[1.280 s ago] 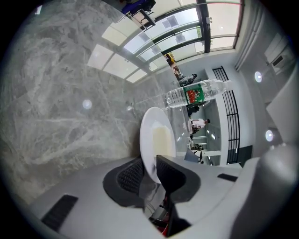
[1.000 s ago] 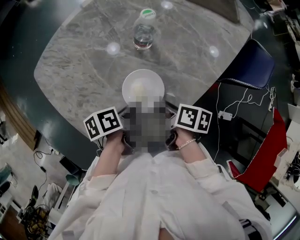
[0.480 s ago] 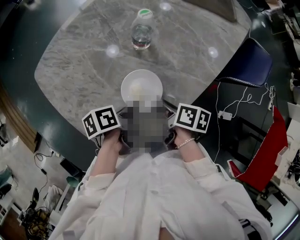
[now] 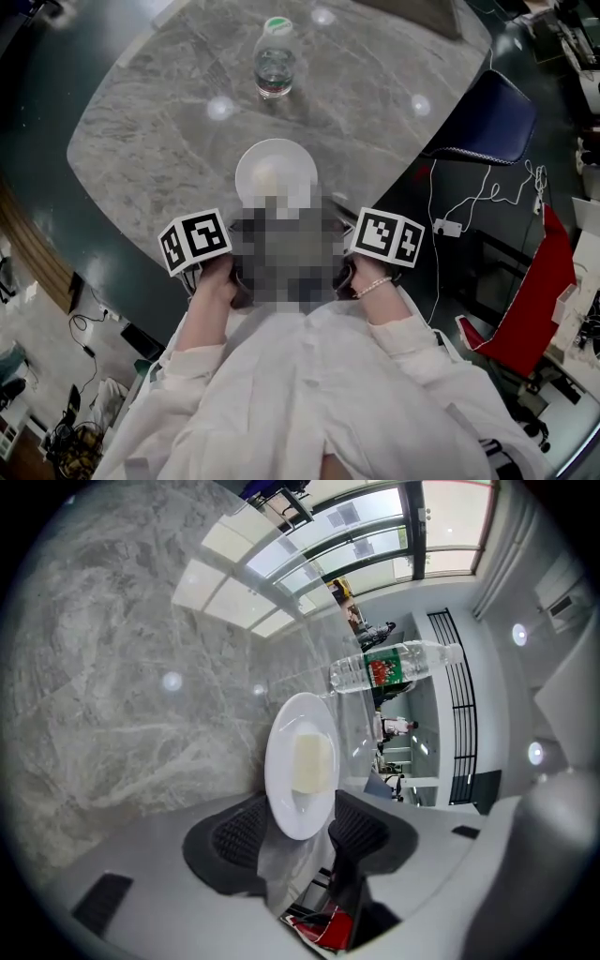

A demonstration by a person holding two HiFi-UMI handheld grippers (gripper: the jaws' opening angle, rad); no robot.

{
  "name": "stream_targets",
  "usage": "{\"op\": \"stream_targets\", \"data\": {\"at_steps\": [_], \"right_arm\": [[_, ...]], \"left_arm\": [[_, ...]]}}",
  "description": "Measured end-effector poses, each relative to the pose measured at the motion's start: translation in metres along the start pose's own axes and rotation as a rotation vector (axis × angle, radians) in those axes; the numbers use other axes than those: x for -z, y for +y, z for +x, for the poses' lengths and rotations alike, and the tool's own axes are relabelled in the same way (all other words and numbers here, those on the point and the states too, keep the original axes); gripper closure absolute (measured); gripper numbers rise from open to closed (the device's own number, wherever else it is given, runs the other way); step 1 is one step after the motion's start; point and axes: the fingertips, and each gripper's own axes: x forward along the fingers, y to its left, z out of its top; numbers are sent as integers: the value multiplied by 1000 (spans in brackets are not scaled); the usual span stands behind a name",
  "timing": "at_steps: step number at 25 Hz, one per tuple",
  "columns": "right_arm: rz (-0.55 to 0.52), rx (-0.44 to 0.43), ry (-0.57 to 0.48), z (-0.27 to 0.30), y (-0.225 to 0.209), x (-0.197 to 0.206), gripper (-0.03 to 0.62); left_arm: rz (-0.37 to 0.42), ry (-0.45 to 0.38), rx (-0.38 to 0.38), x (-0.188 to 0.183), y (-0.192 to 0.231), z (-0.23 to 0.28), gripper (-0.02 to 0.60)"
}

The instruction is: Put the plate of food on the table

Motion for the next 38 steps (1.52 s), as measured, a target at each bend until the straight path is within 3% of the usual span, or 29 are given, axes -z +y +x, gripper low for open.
{"op": "stream_targets", "data": {"at_steps": [5,10,15,20,23,25,26,28,31,34,38], "right_arm": [[-5,-5,-10,-12,-1,2,493],[-18,-15,1,-20,-3,5,493],[-56,-149,-15,-39,17,-4,513],[-137,-335,-70,-67,59,-28,577],[-250,-443,-89,-85,89,-37,582],[-294,-483,-100,-95,103,-40,583],[-310,-501,-105,-101,109,-41,583],[-326,-536,-112,-110,121,-42,585],[-353,-600,-122,-123,139,-42,585],[-381,-656,-140,-138,156,-42,585],[-438,-692,-170,-155,172,-42,586]], "left_arm": [[-16,-22,-19,1,0,-4,341],[105,-63,-120,-1,6,-10,313],[95,-120,-103,6,-2,-21,313],[169,-201,-14,8,-37,-38,316],[225,-285,106,3,-71,-53,329],[239,-368,186,-1,-93,-67,402],[249,-411,211,-3,-102,-75,466],[285,-471,244,-4,-119,-88,524],[360,-504,308,0,-144,-101,538],[504,-534,395,9,-179,-116,541],[636,-519,530,29,-219,-128,541]]}}
